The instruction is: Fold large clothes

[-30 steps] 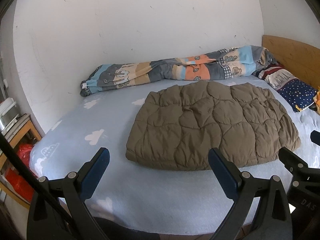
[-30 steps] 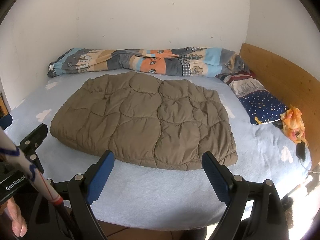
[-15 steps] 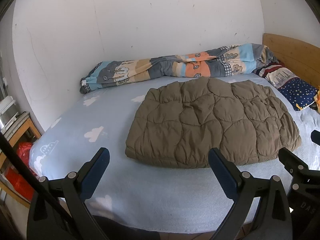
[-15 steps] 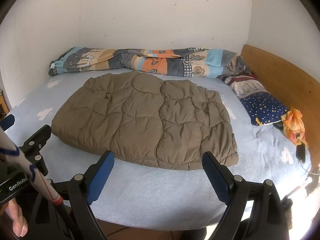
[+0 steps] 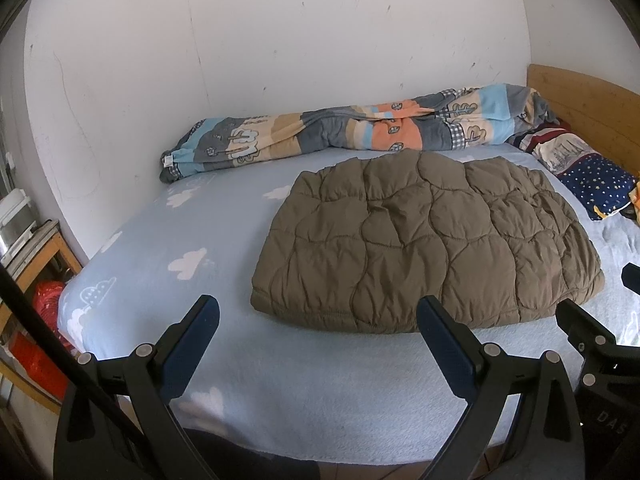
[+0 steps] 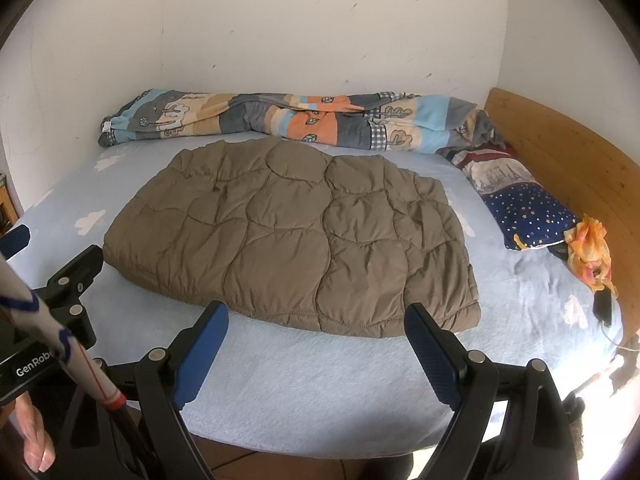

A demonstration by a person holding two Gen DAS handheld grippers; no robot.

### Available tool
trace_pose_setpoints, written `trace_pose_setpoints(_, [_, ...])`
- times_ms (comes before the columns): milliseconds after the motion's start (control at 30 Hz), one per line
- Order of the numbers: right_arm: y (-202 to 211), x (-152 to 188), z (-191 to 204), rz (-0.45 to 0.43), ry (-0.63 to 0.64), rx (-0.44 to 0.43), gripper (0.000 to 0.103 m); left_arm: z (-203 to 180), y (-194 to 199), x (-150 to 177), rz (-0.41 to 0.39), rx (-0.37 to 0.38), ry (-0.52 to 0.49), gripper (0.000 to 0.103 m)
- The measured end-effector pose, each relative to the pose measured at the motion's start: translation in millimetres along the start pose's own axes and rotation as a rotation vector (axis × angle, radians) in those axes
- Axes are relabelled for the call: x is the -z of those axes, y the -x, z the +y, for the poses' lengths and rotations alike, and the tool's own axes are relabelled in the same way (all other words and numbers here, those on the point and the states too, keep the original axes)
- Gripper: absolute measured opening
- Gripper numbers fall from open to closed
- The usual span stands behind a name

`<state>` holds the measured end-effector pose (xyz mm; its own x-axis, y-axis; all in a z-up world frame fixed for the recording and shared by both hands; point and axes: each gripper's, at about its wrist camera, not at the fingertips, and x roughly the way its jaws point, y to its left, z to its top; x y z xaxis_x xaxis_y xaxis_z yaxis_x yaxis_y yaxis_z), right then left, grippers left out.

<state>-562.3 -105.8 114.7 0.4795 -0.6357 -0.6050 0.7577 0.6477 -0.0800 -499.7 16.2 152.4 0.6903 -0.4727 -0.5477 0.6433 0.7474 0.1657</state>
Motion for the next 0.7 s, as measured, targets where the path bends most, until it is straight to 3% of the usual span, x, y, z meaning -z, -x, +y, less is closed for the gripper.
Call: trace_pose_setpoints(700, [-8.5,7.0,-3.1,0.018,0.006,-0.016,0.093,2.2,-6.5,1.0,0.029,0.001,0.004,0.098])
